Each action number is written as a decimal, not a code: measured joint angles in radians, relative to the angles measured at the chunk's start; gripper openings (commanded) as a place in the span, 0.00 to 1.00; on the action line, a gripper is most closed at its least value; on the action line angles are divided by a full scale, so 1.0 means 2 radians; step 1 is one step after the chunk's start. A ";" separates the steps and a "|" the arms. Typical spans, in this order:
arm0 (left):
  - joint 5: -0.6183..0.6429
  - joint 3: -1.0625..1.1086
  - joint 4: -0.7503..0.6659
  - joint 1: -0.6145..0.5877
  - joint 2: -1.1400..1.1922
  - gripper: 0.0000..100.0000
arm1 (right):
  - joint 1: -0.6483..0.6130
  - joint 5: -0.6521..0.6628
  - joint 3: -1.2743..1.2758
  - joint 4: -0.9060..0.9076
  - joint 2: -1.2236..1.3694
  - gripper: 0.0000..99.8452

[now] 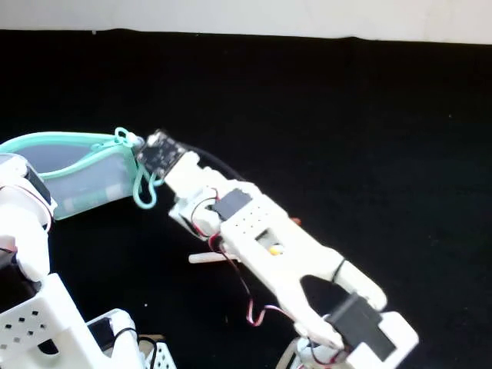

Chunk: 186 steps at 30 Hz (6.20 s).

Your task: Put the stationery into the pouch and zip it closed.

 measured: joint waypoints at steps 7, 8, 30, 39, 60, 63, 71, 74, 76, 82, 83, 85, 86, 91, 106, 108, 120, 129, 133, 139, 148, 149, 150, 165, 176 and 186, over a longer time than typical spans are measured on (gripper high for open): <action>0.000 0.000 0.001 0.000 0.000 0.01 | 0.001 -0.038 0.000 0.022 -0.077 0.01; 0.000 0.000 0.001 0.000 0.000 0.01 | 0.002 -0.043 0.000 0.022 -0.087 0.01; 0.000 0.000 0.001 0.000 0.000 0.01 | 0.041 -0.148 -0.193 0.108 -0.125 0.01; 0.000 0.000 0.001 0.000 0.000 0.01 | 0.041 -0.164 -0.331 0.181 -0.125 0.01; 0.000 0.004 0.001 0.000 0.000 0.01 | 0.013 -0.146 -0.557 0.264 -0.135 0.01; 0.000 0.004 0.001 0.000 0.000 0.01 | -0.003 -0.146 -0.560 0.264 -0.135 0.01; 0.000 0.004 0.001 0.000 0.000 0.01 | -0.029 -0.143 -0.561 0.245 -0.135 0.01; 0.000 0.004 0.001 0.000 0.000 0.01 | -0.030 -0.143 -0.561 0.245 -0.135 0.01; 0.000 0.004 0.001 0.000 0.000 0.01 | -0.031 -0.148 -0.561 0.242 -0.135 0.01; 0.000 0.004 0.001 0.000 0.000 0.01 | -0.061 -0.169 -0.559 0.210 -0.122 0.01; 0.000 0.004 0.001 0.002 0.000 0.01 | -0.067 -0.173 -0.558 0.207 -0.110 0.01; 0.000 0.004 0.001 0.006 0.000 0.01 | -0.072 -0.183 -0.556 0.196 -0.084 0.01; 0.000 0.004 0.001 0.008 0.000 0.01 | -0.074 -0.189 -0.555 0.189 -0.071 0.01; 0.000 0.004 0.001 0.008 0.000 0.01 | -0.073 -0.215 -0.553 0.158 -0.006 0.01; 0.000 0.004 0.001 0.008 0.000 0.01 | -0.097 -0.239 -0.553 0.129 0.139 0.01; 0.000 0.004 0.001 0.008 0.000 0.01 | -0.102 -0.239 -0.553 0.123 0.152 0.01; 0.000 0.004 0.001 0.008 0.000 0.01 | -0.113 -0.237 -0.553 0.051 0.206 0.01; 0.000 0.004 0.001 0.008 0.000 0.01 | -0.113 -0.227 -0.615 0.043 0.259 0.01; 0.000 0.004 0.001 0.008 0.000 0.01 | -0.113 -0.227 -0.663 0.042 0.308 0.01; 0.000 0.004 0.001 0.008 0.000 0.01 | -0.113 -0.227 -0.707 0.059 0.341 0.01; 0.000 0.005 -0.007 0.008 0.000 0.01 | -0.110 -0.227 -0.750 0.143 0.341 0.01; 0.000 0.005 -0.007 0.008 0.000 0.01 | -0.110 -0.227 -0.759 0.154 0.341 0.01; 0.000 0.005 -0.007 0.005 0.000 0.01 | -0.110 -0.227 -0.766 0.163 0.344 0.01; 0.000 0.005 -0.008 -0.014 0.000 0.01 | -0.110 -0.224 -0.849 0.278 0.348 0.01; 0.000 0.005 -0.008 -0.014 0.000 0.01 | -0.110 -0.200 -0.909 0.370 0.348 0.01; 0.000 0.005 -0.008 -0.014 0.000 0.01 | -0.134 -0.189 -0.910 0.370 0.377 0.01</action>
